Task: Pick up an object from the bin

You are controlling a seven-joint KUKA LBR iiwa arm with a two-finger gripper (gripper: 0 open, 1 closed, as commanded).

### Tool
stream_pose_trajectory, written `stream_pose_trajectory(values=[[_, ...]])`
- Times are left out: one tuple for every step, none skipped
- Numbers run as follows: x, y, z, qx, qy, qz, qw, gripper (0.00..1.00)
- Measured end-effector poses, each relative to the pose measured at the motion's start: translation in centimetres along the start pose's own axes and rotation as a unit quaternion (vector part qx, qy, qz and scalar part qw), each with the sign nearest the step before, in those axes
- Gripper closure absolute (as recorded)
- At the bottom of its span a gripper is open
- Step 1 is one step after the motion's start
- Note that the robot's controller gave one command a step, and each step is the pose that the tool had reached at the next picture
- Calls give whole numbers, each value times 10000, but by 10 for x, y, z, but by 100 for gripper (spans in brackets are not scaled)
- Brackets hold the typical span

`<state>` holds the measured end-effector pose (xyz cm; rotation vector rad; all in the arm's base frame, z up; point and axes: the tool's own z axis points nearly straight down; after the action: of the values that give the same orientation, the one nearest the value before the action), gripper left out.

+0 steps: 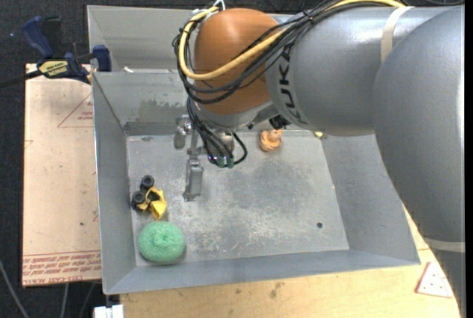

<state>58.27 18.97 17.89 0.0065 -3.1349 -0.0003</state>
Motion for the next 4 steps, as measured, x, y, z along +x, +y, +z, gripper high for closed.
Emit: stream_pose_trajectory(values=[[-2, -1, -5, -7, -38, 17, 10000, 0], [11, -6, 27, -7, -56, -534, 9986, 0], [62, 5, 64, -1, -45, -742, 9972, 0], [89, 5, 82, -2, -6, -1485, 9889, 0]])
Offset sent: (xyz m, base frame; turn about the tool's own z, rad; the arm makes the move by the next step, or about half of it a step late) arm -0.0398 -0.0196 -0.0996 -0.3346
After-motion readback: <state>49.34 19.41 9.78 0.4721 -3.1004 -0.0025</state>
